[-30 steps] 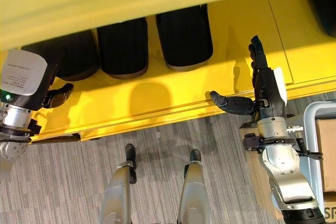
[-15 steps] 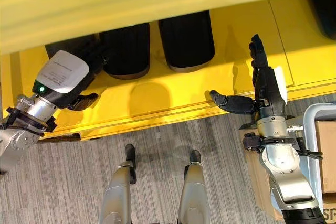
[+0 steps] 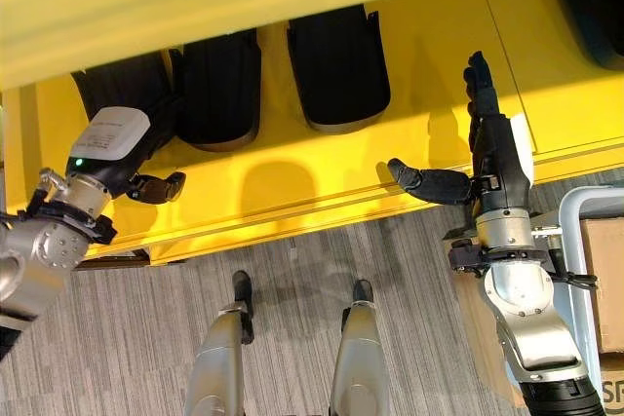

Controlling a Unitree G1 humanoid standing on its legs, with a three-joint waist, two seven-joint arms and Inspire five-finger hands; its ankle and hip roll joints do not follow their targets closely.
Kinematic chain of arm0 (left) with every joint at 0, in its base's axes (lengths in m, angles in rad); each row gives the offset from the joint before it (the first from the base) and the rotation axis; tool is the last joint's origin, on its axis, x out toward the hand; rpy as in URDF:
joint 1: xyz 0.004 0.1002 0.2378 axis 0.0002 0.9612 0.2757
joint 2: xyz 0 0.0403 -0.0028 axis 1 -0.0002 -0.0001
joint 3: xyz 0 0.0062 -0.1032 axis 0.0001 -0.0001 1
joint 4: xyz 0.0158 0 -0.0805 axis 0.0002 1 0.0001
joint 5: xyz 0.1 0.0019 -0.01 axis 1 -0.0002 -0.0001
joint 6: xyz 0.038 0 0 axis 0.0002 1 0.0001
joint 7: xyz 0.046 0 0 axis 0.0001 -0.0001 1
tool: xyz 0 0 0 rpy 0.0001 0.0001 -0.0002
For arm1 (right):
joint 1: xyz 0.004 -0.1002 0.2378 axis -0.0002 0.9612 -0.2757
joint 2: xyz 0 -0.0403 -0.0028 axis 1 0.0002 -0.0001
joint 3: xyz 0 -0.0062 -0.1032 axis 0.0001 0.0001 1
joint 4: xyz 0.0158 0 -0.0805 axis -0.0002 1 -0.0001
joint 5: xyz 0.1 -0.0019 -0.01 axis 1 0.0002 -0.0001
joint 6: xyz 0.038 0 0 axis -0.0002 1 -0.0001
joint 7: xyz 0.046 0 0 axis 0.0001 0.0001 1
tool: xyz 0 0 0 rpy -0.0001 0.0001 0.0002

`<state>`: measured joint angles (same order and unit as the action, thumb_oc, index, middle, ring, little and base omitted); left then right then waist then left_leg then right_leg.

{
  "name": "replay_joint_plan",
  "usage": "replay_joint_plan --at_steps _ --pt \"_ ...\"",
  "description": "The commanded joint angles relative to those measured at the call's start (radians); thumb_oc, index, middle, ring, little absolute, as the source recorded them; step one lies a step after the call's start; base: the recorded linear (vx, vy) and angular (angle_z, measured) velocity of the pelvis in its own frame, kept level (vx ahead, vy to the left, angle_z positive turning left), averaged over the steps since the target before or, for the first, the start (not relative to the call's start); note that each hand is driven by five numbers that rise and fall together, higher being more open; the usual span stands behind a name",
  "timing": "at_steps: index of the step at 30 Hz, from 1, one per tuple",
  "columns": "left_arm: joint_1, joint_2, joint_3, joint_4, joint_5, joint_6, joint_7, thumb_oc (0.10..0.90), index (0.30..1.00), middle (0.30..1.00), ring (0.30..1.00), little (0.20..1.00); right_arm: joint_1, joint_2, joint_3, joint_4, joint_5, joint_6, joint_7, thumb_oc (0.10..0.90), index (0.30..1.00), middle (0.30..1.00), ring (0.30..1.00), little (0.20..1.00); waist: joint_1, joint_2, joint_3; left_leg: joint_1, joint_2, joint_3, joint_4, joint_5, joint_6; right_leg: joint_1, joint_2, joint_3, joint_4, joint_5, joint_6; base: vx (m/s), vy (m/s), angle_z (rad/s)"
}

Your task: Move parts from the plastic box to the shelf.

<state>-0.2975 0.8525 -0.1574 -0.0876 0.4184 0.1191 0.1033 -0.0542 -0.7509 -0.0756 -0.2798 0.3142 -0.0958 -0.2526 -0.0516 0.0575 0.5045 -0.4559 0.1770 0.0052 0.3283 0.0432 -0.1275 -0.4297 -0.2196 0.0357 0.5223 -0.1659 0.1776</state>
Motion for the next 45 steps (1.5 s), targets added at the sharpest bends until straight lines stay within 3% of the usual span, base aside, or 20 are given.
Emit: replay_joint_plan --at_steps 1,3,7,14,21,27,29,35,41,45 --pt "0.018 0.031 0.053 0.152 -0.026 0.142 0.126 0.900 1.000 1.000 1.000 1.000 -0.079 0.044 -0.040 -0.072 -0.068 -0.083 -0.045 0.900 1.000 1.000 1.000 1.000 -0.008 -0.060 -0.072 0.029 -0.037 0.094 0.084 -0.139 0.071 0.039 0.042 -0.121 -0.009 -0.017 -0.089 0.02 -0.052 0.02" --pt "0.053 -0.039 0.040 0.155 -0.055 0.141 0.145 0.900 1.000 1.000 1.000 1.000 -0.079 0.056 -0.027 -0.079 -0.087 -0.077 -0.072 0.900 1.000 1.000 1.000 1.000 0.001 -0.066 -0.071 0.028 -0.037 0.091 0.089 -0.142 0.073 0.041 0.044 -0.123 -0.006 -0.019 -0.091 0.02 -0.050 0.04" --pt "0.071 -0.088 0.020 0.157 -0.071 0.107 0.146 0.900 1.000 1.000 1.000 1.000 -0.073 0.063 -0.030 -0.082 -0.086 -0.077 -0.073 0.900 1.000 1.000 1.000 1.000 0.002 -0.073 -0.070 0.031 -0.035 0.093 0.093 -0.145 0.074 0.049 0.047 -0.123 -0.007 -0.021 -0.093 0.01 -0.009 0.00" --pt "0.029 -0.081 -0.016 0.134 -0.062 0.062 0.141 0.900 1.000 1.000 1.000 1.000 -0.072 0.065 -0.016 -0.069 -0.096 -0.094 -0.078 0.900 1.000 1.000 1.000 1.000 -0.007 -0.073 -0.070 0.036 -0.030 0.099 0.094 -0.148 0.074 0.052 0.050 -0.118 -0.005 -0.023 -0.096 0.00 0.000 0.00" --pt "0.051 -0.081 0.040 0.070 -0.070 0.005 0.205 0.900 1.000 1.000 1.000 1.000 -0.057 0.082 -0.021 -0.071 -0.113 -0.102 -0.073 0.900 1.000 1.000 1.000 1.000 -0.002 -0.063 -0.074 0.042 -0.034 0.096 0.087 -0.144 0.074 0.059 0.047 -0.123 -0.006 -0.026 -0.097 0.00 -0.005 0.00" --pt "0.131 -0.150 0.080 -0.003 -0.168 -0.011 0.202 0.900 1.000 1.000 1.000 1.000 -0.031 0.111 -0.031 -0.095 -0.128 -0.098 -0.081 0.900 1.000 1.000 1.000 1.000 0.013 -0.065 -0.078 0.048 -0.037 0.085 0.071 -0.137 0.071 0.076 0.047 -0.132 -0.019 -0.028 -0.096 0.00 -0.025 0.01" --pt "0.153 -0.192 0.077 -0.020 -0.182 -0.035 0.205 0.900 1.000 1.000 1.000 1.000 -0.025 0.123 -0.030 -0.101 -0.131 -0.097 -0.094 0.900 1.000 1.000 1.000 1.000 0.022 -0.075 -0.079 0.047 -0.036 0.082 0.068 -0.136 0.071 0.083 0.048 -0.136 -0.027 -0.027 -0.096 -0.01 -0.076 0.02" --pt "0.139 -0.209 0.051 -0.037 -0.167 -0.092 0.217 0.900 1.000 1.000 1.000 1.000 -0.023 0.130 -0.010 -0.096 -0.130 -0.101 -0.116 0.900 1.000 1.000 1.000 1.000 0.026 -0.089 -0.083 0.047 -0.033 0.081 0.077 -0.143 0.071 0.099 0.050 -0.140 -0.036 -0.029 -0.097 0.01 -0.045 0.02" --pt "0.077 -0.239 0.086 -0.076 -0.102 -0.265 0.401 0.900 1.000 1.000 1.000 1.000 -0.015 0.145 0.023 -0.077 -0.137 -0.117 -0.123 0.900 1.000 1.000 1.000 1.000 0.021 -0.104 -0.094 0.046 -0.030 0.077 0.083 -0.144 0.069 0.107 0.059 -0.128 -0.036 -0.037 -0.106 0.04 -0.022 0.00" --pt "0.043 -0.249 0.113 -0.085 -0.122 -0.296 0.464 0.900 1.000 1.000 1.000 1.000 -0.017 0.153 0.041 -0.070 -0.148 -0.120 -0.122 0.900 1.000 1.000 1.000 1.000 0.015 -0.103 -0.101 0.050 -0.032 0.077 0.084 -0.143 0.067 0.114 0.061 -0.123 -0.038 -0.038 -0.109 0.03 0.010 0.00"
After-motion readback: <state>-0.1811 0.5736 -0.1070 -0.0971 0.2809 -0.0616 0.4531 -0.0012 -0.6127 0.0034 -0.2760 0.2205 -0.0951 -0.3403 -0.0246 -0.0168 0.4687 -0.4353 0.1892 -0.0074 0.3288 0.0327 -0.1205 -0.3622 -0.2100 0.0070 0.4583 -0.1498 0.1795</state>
